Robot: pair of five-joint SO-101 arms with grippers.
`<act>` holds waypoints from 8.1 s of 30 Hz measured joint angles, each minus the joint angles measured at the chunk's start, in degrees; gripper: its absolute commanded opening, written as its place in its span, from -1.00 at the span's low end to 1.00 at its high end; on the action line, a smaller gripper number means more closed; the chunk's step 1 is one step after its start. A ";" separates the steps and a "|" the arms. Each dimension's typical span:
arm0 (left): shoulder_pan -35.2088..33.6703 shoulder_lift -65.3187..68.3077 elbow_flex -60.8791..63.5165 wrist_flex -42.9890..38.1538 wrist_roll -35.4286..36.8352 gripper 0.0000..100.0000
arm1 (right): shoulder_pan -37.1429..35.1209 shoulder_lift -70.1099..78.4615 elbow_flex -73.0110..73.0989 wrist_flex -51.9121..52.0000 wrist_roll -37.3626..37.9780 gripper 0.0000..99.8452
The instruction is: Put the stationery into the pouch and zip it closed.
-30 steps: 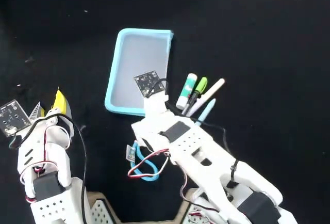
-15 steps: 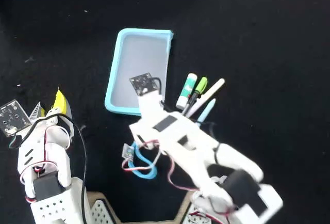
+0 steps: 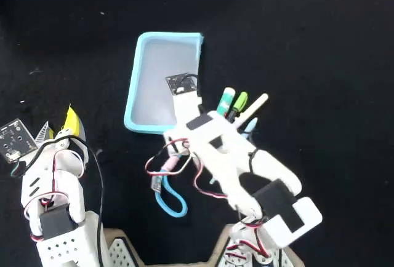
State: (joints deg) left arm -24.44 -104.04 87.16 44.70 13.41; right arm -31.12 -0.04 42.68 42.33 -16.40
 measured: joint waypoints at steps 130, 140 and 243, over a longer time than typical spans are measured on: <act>0.00 0.00 0.00 0.00 0.00 -0.60 | 21.36 -15.47 -2.73 22.24 36.40 -0.70; 0.00 0.00 0.00 0.00 0.00 -0.60 | 16.35 -27.60 8.53 14.77 33.76 -0.78; 18.02 -0.44 -6.51 -5.19 -8.44 -0.55 | -11.43 -59.69 0.70 30.33 31.12 -0.98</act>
State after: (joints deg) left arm -6.42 -104.48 80.66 39.52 4.97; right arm -42.55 -59.74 43.38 72.66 14.73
